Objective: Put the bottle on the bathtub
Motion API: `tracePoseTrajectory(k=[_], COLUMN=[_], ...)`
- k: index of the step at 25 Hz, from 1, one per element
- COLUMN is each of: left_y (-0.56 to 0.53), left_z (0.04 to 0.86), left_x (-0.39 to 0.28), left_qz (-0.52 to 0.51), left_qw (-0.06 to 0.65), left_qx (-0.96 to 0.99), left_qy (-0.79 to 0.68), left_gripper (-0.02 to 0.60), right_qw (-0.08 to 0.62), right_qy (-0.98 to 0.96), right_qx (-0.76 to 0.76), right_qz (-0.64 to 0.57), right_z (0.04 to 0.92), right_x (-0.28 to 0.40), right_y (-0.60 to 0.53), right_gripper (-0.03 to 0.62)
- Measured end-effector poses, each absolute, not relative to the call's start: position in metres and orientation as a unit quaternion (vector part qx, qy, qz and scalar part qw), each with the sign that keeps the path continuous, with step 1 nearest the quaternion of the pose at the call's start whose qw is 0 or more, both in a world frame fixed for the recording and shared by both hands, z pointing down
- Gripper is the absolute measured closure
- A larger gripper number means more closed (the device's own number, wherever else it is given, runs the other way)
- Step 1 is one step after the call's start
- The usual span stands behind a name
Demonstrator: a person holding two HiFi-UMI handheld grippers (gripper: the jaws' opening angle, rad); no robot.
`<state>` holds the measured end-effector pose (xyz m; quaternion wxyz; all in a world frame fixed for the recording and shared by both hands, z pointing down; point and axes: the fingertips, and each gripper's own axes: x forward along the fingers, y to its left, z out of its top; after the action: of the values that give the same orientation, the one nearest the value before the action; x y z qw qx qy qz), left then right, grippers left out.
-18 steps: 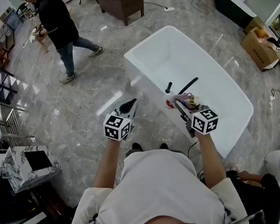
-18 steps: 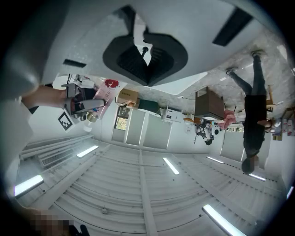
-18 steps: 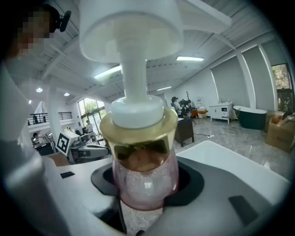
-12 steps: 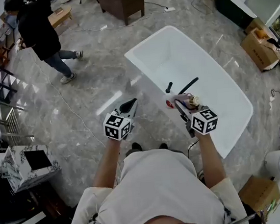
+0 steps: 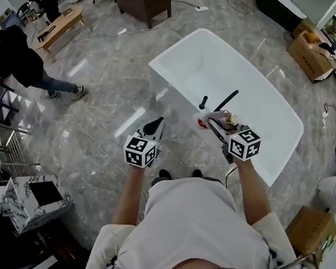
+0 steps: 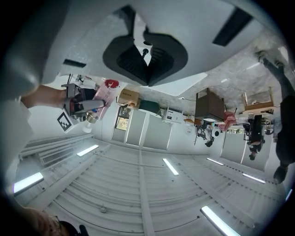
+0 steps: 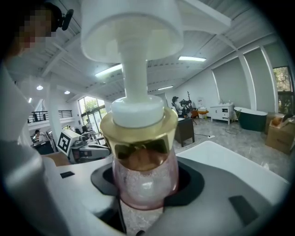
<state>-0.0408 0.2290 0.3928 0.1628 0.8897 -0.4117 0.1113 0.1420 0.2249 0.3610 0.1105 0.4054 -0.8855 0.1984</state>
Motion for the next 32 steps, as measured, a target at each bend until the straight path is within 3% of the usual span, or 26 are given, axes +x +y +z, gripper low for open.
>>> tracePoseTrajectory(k=[22, 32], left_y=[0.231, 0.186], left_z=[0.405, 0.417], left_x=[-0.087, -0.084], left_qz=[0.124, 0.133], left_qw=[0.169, 0.183], left_qx=[0.907, 0.898], left_qy=[-0.366, -0.379], left_gripper=[0.577, 0.577], right_qw=[0.112, 0.123], right_qy=[-0.860, -0.859], right_qx=[0.450, 0.440], right_qz=[0.213, 0.230], right_z=[0.371, 0.395], right_x=[0.098, 0.101], right_y=[0.238, 0.185], right_gripper=[0.361, 0.360])
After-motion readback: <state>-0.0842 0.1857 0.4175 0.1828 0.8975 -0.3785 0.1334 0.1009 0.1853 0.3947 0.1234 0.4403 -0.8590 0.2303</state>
